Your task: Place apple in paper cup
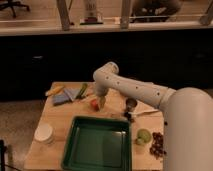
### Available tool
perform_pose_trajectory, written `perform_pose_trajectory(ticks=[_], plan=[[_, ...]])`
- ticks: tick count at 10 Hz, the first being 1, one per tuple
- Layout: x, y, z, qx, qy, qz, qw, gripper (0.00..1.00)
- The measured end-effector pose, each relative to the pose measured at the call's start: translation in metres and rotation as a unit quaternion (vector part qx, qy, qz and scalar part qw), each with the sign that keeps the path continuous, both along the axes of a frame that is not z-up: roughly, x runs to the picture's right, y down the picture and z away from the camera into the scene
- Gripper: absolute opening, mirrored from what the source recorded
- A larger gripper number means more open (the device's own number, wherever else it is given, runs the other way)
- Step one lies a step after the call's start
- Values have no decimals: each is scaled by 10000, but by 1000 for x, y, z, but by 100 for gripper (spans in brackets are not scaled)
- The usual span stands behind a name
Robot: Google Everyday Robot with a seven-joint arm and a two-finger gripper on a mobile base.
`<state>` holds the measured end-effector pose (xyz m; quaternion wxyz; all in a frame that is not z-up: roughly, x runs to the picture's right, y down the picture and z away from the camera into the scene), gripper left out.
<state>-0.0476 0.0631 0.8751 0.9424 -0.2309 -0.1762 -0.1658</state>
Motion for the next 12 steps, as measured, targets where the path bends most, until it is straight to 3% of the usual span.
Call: perform_pose_trajectory(ticks=[6, 12], plan=[[-11, 24, 15, -302, -248, 58, 9992, 80], [0, 34, 31, -391, -286, 206, 9986, 79]])
